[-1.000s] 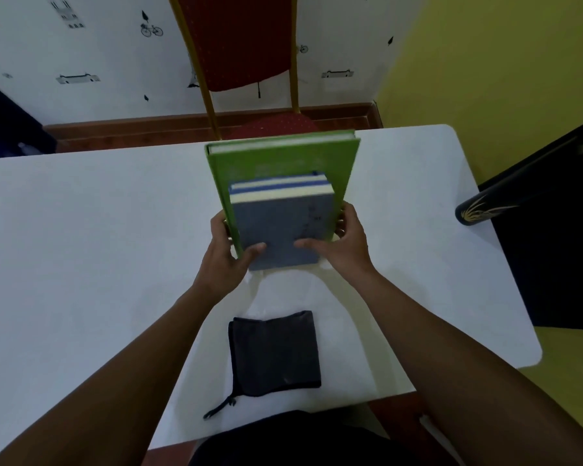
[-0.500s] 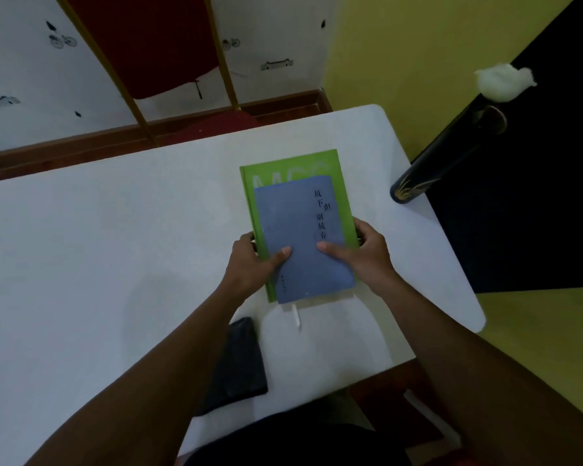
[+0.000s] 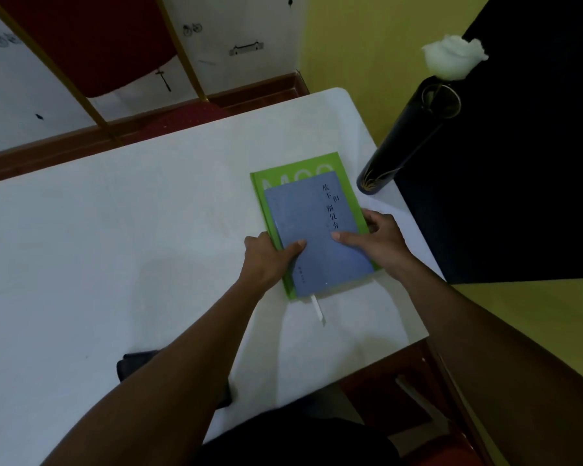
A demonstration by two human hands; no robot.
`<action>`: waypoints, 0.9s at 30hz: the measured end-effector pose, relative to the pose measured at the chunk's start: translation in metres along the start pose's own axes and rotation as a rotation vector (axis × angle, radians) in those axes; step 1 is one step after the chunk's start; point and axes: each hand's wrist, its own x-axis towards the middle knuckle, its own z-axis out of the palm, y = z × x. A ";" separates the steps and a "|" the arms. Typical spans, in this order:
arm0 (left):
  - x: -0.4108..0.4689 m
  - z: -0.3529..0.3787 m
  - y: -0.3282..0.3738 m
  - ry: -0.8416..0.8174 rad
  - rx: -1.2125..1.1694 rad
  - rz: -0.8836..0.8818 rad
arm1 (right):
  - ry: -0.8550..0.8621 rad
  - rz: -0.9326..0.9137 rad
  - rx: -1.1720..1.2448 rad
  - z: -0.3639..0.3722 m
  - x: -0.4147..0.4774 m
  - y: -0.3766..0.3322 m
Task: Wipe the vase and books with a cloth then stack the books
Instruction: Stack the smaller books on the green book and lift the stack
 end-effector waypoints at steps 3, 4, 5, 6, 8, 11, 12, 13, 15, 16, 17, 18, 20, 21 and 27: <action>0.002 0.005 0.004 0.006 0.074 -0.017 | -0.031 0.025 -0.035 -0.005 0.007 -0.002; 0.003 0.007 0.006 0.006 0.097 -0.021 | -0.035 0.031 -0.034 -0.007 0.008 -0.003; 0.004 0.008 0.008 0.003 0.113 -0.025 | -0.036 0.037 -0.029 -0.008 0.010 -0.002; 0.004 0.009 0.011 0.000 0.126 -0.031 | -0.037 0.043 -0.029 -0.010 0.010 -0.002; 0.004 0.012 0.015 -0.001 0.140 -0.040 | -0.040 0.042 -0.026 -0.012 0.012 -0.003; 0.004 0.012 0.018 -0.011 0.178 -0.044 | -0.047 0.030 -0.029 -0.013 0.012 -0.004; 0.004 0.012 0.018 -0.014 0.192 -0.043 | -0.047 0.024 -0.032 -0.013 0.011 -0.005; 0.005 0.012 0.018 -0.018 0.199 -0.039 | -0.048 0.016 -0.030 -0.013 0.010 -0.005; 0.005 0.011 0.019 -0.022 0.216 -0.033 | -0.050 0.013 -0.043 -0.013 0.008 -0.006; 0.004 0.010 0.020 -0.022 0.222 -0.031 | -0.052 0.009 -0.062 -0.013 0.007 -0.007; 0.004 0.009 0.019 -0.022 0.227 -0.019 | -0.055 0.001 -0.080 -0.014 0.008 -0.007; 0.001 0.008 0.020 -0.026 0.243 -0.008 | -0.063 0.001 -0.113 -0.014 0.006 -0.009; -0.002 0.004 0.021 -0.011 0.310 0.039 | -0.025 0.002 -0.281 -0.010 0.004 -0.010; -0.002 0.002 0.019 0.009 0.348 0.074 | 0.024 -0.010 -0.398 -0.007 0.002 -0.008; -0.020 -0.031 0.024 0.087 0.490 0.244 | 0.227 -0.419 -0.453 0.024 -0.025 -0.024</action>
